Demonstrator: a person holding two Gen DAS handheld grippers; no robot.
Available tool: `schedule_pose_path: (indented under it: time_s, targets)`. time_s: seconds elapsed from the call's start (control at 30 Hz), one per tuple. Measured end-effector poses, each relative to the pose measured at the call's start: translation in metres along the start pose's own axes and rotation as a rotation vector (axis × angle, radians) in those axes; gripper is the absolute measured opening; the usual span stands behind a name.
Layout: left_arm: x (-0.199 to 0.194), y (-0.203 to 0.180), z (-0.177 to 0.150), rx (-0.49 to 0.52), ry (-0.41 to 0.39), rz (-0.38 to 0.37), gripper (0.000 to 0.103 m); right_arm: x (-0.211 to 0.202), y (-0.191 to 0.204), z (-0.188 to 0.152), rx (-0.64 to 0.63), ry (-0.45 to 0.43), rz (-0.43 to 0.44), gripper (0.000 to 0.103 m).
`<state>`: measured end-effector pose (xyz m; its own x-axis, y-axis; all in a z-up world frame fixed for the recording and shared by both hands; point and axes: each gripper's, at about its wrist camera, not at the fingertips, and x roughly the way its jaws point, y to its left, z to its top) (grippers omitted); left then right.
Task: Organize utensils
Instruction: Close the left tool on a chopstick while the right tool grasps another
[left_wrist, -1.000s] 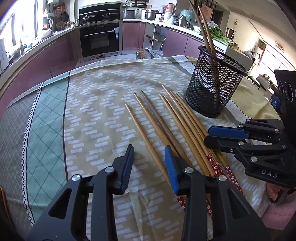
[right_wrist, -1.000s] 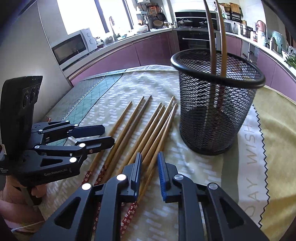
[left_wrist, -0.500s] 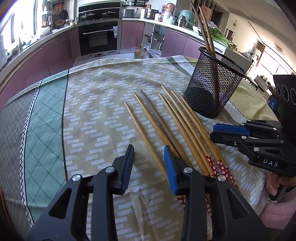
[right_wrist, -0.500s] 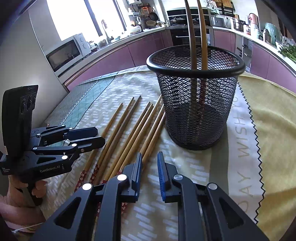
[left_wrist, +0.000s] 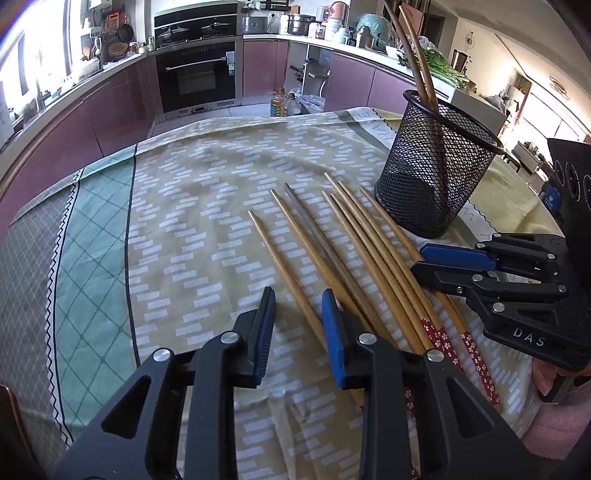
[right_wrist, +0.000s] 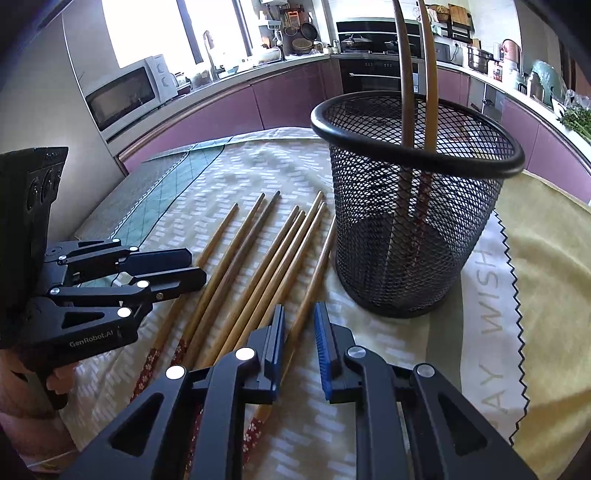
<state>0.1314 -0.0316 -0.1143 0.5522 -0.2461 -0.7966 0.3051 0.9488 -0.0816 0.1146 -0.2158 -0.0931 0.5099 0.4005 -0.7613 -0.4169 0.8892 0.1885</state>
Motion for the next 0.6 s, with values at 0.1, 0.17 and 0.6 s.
schedule_pose_path:
  time_s: [0.1,0.17,0.6]
  targets:
    - [0.001,0.001,0.000,-0.020,-0.009,0.013,0.015,0.000,-0.004,-0.001,0.029,-0.005,0.016,0.011]
    - [0.000,0.004,0.000,-0.047,-0.017,0.000,0.012,-0.001,-0.009,-0.002,0.056,-0.007,0.030,0.009]
    - [-0.014,0.011,-0.009,-0.098,-0.036,-0.013,0.008,-0.024,-0.013,-0.004,0.065,-0.046,0.100,0.006]
